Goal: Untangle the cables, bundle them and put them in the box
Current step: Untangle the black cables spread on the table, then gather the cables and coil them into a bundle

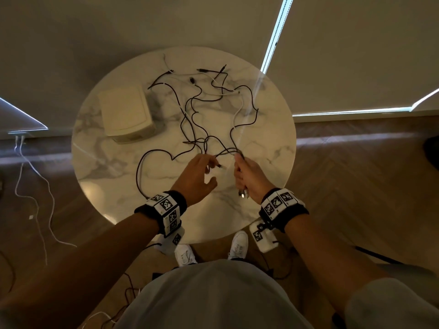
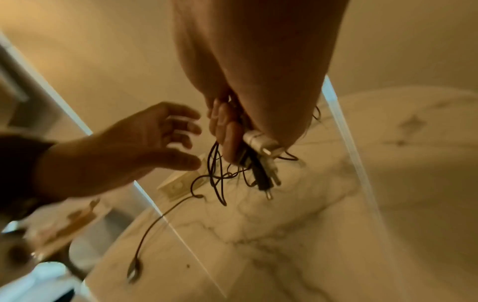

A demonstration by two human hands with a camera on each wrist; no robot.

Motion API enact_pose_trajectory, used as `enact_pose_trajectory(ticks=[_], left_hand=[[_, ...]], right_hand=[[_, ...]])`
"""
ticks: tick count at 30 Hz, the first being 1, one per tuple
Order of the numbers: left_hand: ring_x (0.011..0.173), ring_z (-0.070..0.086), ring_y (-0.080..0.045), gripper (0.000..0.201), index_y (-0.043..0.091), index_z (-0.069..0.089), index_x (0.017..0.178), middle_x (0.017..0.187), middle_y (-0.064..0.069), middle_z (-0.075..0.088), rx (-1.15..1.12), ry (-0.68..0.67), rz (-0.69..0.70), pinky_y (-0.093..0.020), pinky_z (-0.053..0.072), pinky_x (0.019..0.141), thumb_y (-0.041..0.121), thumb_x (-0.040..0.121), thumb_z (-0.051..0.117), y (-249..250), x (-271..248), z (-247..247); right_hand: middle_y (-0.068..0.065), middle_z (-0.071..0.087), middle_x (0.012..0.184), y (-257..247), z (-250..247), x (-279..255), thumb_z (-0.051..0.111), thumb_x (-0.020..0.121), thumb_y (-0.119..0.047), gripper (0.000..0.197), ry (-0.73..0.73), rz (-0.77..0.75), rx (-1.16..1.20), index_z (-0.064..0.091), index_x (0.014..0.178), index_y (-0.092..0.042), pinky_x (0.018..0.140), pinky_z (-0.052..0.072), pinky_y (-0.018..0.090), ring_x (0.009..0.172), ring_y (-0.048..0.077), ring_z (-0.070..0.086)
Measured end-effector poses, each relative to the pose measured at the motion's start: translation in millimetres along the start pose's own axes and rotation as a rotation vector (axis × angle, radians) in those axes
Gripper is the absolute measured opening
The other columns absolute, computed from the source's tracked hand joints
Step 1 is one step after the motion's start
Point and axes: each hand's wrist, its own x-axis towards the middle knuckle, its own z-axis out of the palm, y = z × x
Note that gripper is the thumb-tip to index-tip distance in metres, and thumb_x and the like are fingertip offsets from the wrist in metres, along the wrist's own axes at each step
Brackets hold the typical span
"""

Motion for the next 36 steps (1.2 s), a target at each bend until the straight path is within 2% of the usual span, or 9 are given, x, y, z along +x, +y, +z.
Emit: enact_pose_trajectory(ticks=[2, 5, 9, 14, 21, 24, 27, 32, 36], left_hand=[[0.117, 0.046, -0.023, 0.067, 0.021, 0.042, 0.135, 0.131, -0.004, 0.044, 0.193, -0.014, 0.075, -0.038, 0.040, 0.101, 0.021, 0.077, 0.076, -7, 7, -5], [0.130, 0.032, -0.031, 0.086, 0.032, 0.028, 0.146, 0.146, -0.002, 0.030, 0.407, -0.171, 0.179, -0.048, 0.029, 0.109, 0.028, 0.077, 0.077, -7, 23, -10], [0.133, 0.031, -0.032, 0.049, 0.031, 0.054, 0.131, 0.150, 0.006, 0.038, 0.494, -0.315, 0.325, -0.051, 0.032, 0.105, 0.030, 0.084, 0.067, -11, 36, -17], [0.130, 0.039, -0.021, 0.030, 0.029, 0.061, 0.120, 0.133, 0.011, 0.058, 0.512, -0.423, 0.356, -0.042, 0.031, 0.100, 0.043, 0.095, 0.053, -23, 35, -28], [0.097, 0.056, -0.020, 0.029, 0.022, 0.063, 0.110, 0.089, 0.009, 0.062, 0.393, -0.405, 0.271, -0.036, 0.042, 0.083, 0.038, 0.103, 0.041, -33, 28, -37], [0.082, 0.067, -0.016, 0.025, 0.018, 0.065, 0.109, 0.099, 0.007, 0.073, 0.173, -0.449, 0.156, -0.039, 0.055, 0.079, 0.026, 0.104, 0.042, -33, 34, -41], [0.080, 0.068, -0.020, 0.029, 0.018, 0.062, 0.108, 0.100, 0.001, 0.071, 0.095, -0.453, 0.092, -0.041, 0.056, 0.076, 0.038, 0.103, 0.041, -37, 37, -46], [0.094, 0.059, -0.012, 0.035, 0.022, 0.058, 0.121, 0.112, 0.004, 0.062, 0.075, -0.313, 0.082, -0.026, 0.048, 0.077, 0.046, 0.099, 0.047, -47, 53, -63], [0.098, 0.061, -0.015, 0.035, 0.017, 0.059, 0.122, 0.116, 0.000, 0.062, 0.073, -0.169, 0.001, -0.030, 0.049, 0.084, 0.042, 0.098, 0.051, -71, 77, -87]], right_hand=[[-0.006, 0.033, 0.060, 1, 4, -12, 0.047, 0.104, -0.047, 0.037, -0.104, -0.009, -0.271, 0.044, 0.078, -0.021, 0.046, 0.023, 0.027, 0.049, 0.011, 0.026], [-0.007, 0.041, 0.065, -1, 10, -31, 0.045, 0.105, -0.045, 0.031, -0.229, -0.015, -0.574, 0.051, 0.088, -0.019, 0.049, 0.032, 0.021, 0.050, 0.005, 0.036], [-0.008, 0.049, 0.071, -14, 21, -51, 0.043, 0.106, -0.042, 0.032, -0.308, -0.052, -0.820, 0.050, 0.081, -0.024, 0.057, 0.035, 0.019, 0.059, 0.004, 0.044], [0.001, 0.055, 0.085, -37, 28, -57, 0.035, 0.108, -0.045, 0.036, -0.374, -0.047, -1.212, 0.053, 0.090, -0.020, 0.066, 0.037, 0.029, 0.078, 0.017, 0.055], [0.009, 0.068, 0.107, -19, 39, -45, 0.029, 0.110, -0.035, 0.035, 0.215, -0.217, -1.834, 0.050, 0.121, -0.010, 0.064, 0.035, 0.037, 0.090, 0.033, 0.068], [0.010, 0.070, 0.107, -13, 53, -37, 0.030, 0.110, -0.034, 0.033, 0.334, -0.200, -1.710, 0.050, 0.121, -0.009, 0.064, 0.036, 0.037, 0.093, 0.035, 0.069], [0.015, 0.065, 0.103, -17, 61, -27, 0.031, 0.108, -0.042, 0.041, 0.288, -0.062, -1.232, 0.054, 0.114, -0.008, 0.070, 0.038, 0.037, 0.095, 0.040, 0.063], [-0.001, 0.032, 0.057, -39, 68, -3, 0.045, 0.104, -0.029, 0.033, 0.243, 0.170, -0.196, 0.041, 0.074, -0.017, 0.040, 0.022, 0.021, 0.037, 0.011, 0.026], [0.000, 0.030, 0.057, -49, 60, 23, 0.046, 0.104, -0.031, 0.036, 0.200, 0.186, -0.323, 0.038, 0.071, -0.018, 0.041, 0.019, 0.019, 0.035, 0.010, 0.023]])
